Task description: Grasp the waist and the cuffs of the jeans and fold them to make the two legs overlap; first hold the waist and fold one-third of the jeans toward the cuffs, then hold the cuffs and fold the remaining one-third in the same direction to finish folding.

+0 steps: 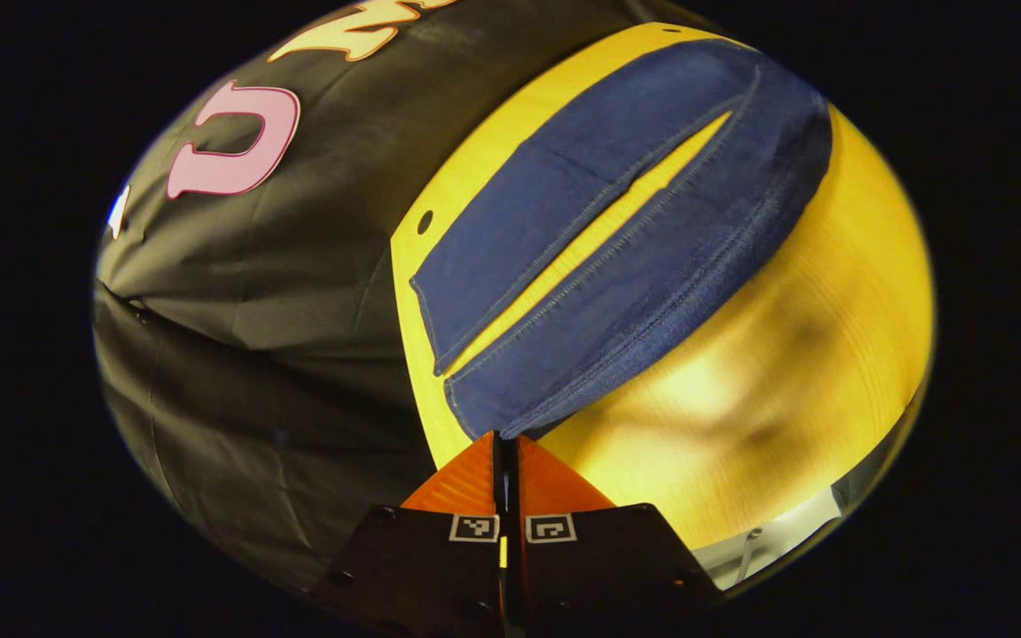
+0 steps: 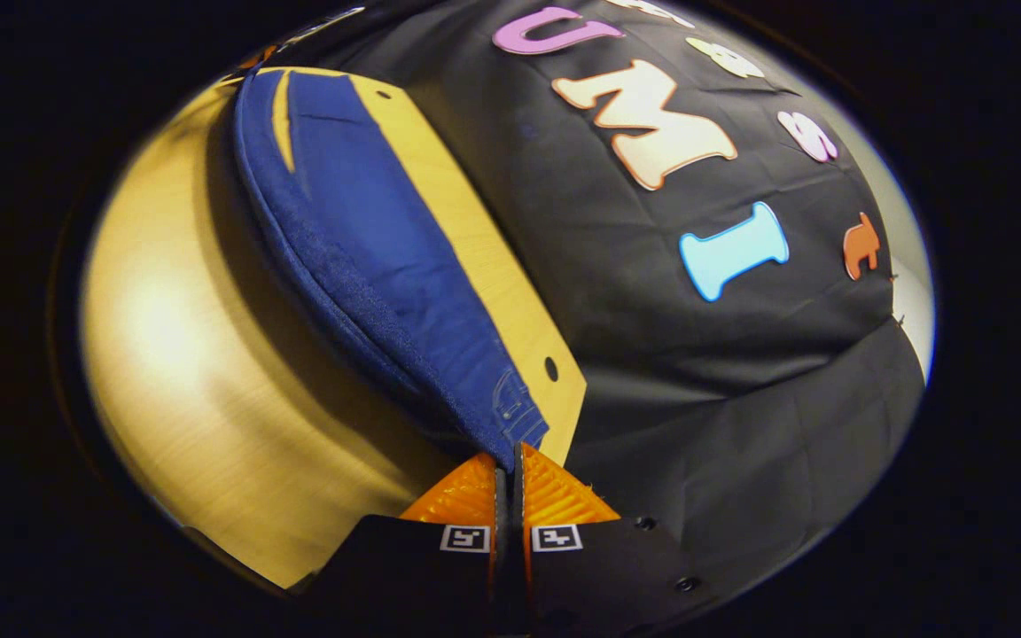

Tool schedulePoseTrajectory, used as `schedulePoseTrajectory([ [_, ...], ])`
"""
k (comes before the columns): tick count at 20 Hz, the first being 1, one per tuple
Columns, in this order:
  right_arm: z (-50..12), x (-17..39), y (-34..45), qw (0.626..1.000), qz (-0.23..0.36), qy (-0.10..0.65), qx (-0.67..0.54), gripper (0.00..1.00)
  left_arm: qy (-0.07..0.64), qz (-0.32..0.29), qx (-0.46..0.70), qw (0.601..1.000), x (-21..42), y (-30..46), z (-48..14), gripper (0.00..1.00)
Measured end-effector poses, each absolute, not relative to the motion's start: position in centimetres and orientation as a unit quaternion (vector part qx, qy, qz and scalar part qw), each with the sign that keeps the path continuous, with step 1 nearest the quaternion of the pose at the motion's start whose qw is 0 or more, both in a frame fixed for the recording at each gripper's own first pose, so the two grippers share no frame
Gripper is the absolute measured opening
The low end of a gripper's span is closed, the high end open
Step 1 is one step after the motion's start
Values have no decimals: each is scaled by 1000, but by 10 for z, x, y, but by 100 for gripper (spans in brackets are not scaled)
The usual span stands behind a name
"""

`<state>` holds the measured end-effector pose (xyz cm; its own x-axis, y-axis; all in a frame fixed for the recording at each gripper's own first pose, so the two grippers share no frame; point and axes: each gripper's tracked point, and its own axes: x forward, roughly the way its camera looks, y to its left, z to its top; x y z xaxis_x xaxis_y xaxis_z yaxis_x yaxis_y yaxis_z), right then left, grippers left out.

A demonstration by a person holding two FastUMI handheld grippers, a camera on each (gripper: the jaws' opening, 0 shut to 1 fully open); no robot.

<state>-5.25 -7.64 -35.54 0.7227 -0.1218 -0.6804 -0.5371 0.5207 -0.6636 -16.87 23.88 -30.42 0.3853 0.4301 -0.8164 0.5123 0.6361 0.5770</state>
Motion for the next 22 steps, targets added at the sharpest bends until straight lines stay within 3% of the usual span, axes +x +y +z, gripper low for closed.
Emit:
schedulePoseTrajectory([
  [14, -368, 71, -47, 875, -24, 344, -340, 2, 527, 19, 333, 782, -68, 200, -219, 0],
  [22, -420, 119, -36, 877, -55, 349, -325, 3, 537, -9, 331, 776, -10, 182, -237, 0],
])
